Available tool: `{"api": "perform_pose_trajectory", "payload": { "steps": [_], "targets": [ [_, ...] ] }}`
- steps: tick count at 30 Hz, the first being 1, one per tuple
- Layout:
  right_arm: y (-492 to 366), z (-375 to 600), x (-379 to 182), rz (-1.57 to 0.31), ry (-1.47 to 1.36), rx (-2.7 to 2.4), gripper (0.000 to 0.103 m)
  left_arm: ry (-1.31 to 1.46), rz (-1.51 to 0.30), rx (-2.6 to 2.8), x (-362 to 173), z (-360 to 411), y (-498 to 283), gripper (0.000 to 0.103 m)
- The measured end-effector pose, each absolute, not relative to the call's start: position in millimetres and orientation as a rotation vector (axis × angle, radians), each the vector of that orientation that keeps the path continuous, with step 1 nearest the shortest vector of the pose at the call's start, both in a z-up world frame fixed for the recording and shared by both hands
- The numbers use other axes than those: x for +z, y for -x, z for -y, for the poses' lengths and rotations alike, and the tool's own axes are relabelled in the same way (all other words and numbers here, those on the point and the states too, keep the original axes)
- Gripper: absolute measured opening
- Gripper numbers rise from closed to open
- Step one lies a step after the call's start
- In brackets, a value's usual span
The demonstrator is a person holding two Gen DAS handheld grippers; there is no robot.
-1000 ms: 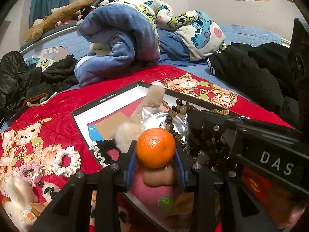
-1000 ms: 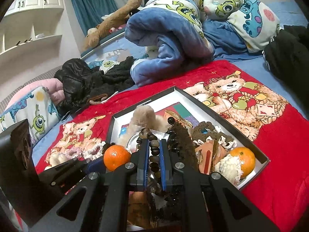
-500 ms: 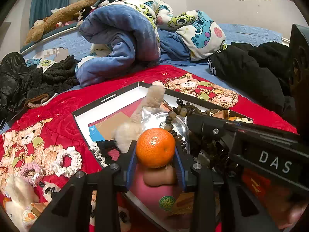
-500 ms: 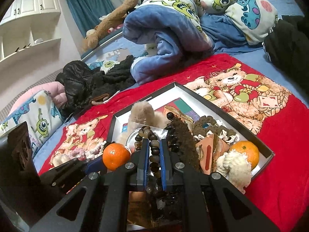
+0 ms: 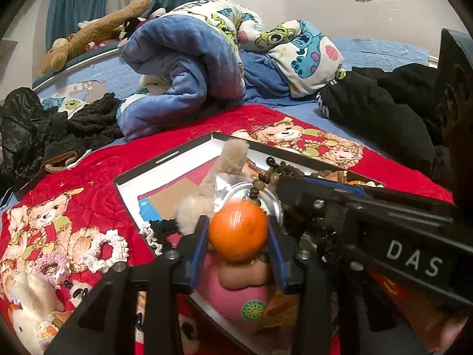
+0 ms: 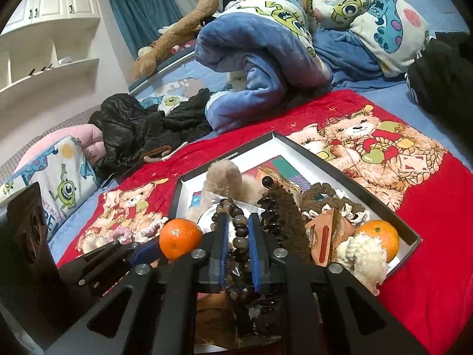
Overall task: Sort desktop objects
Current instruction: 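Lower the orange into the box and open the left tool, then withdraw both open tools from the box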
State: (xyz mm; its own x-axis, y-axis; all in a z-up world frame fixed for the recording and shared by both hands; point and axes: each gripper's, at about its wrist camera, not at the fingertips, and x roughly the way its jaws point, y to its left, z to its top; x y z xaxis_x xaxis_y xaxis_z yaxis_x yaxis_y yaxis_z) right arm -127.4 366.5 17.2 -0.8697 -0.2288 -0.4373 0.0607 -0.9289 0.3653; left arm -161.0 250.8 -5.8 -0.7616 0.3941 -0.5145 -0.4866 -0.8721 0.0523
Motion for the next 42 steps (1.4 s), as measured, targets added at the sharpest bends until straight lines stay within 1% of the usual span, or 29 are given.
{"api": "perform_pose_trajectory", "payload": {
  "steps": [1, 2, 3, 5, 6, 7, 8, 11, 12, 13, 21, 29, 33, 37, 42],
  "targets": [
    [126.5, -367.6, 17.5, 0.528, -0.719, -2.853, 0.037, 0.686, -0.251, 2.556, -5.2, -250.9, 160.5, 0.075],
    [125.7, -368.2, 18.1, 0.532, -0.709, -2.853, 0.040, 0.683, -0.254, 2.557, -4.7, -251.2, 160.1, 0.101],
    [124.6, -368.9, 19.1, 0.534, -0.694, -2.854, 0.044, 0.671, -0.259, 2.597, -3.8, -250.4, 159.0, 0.103],
    [121.0, -370.8, 22.3, 0.544, -0.654, -2.862, 0.052, 0.667, -0.228, 2.631, -0.9, -244.6, 160.3, 0.103],
    [119.9, -370.9, 23.5, 0.544, -0.643, -2.864, 0.061, 0.678, -0.203, 2.618, -0.9, -241.8, 162.3, 0.103],
    [118.8, -370.6, 24.4, 0.543, -0.633, -2.865, 0.067, 0.699, -0.183, 2.613, -1.8, -239.3, 165.3, 0.103],
    [118.0, -370.6, 24.8, 0.544, -0.623, -2.863, 0.070, 0.722, -0.172, 2.617, -3.5, -237.7, 168.6, 0.103],
    [117.5, -369.5, 26.2, 0.537, -0.619, -2.870, 0.084, 0.749, -0.156, 2.616, -5.3, -236.7, 173.4, 0.103],
    [117.4, -369.4, 26.3, 0.534, -0.622, -2.872, 0.098, 0.749, -0.154, 2.609, -5.3, -236.9, 173.6, 0.103],
    [117.5, -369.6, 26.3, 0.533, -0.628, -2.885, 0.103, 0.743, -0.150, 2.601, -4.7, -236.7, 173.8, 0.103],
    [119.8, -380.1, 27.0, 0.640, -0.638, -2.828, 0.103, 0.712, -0.192, 2.591, -4.3, -239.5, 164.0, 0.103],
    [99.4, -388.5, 62.2, 0.808, -0.551, -2.813, 0.103, 0.593, -0.183, 2.665, 19.5, -217.1, 135.2, 0.103],
    [75.8, -379.1, 94.9, 0.723, -0.537, -2.884, 0.103, 0.576, -0.153, 2.670, 47.4, -184.1, 118.3, 0.103],
    [41.2, -357.6, 136.3, 0.654, -0.433, -2.945, 0.103, 0.544, -0.129, 2.760, 93.9, -126.0, 99.3, 0.103],
    [3.4, -320.8, 171.7, 0.611, -0.326, -2.972, 0.103, 0.555, -0.007, 2.795, 146.2, -51.0, 61.9, 0.103]
  ]
}}
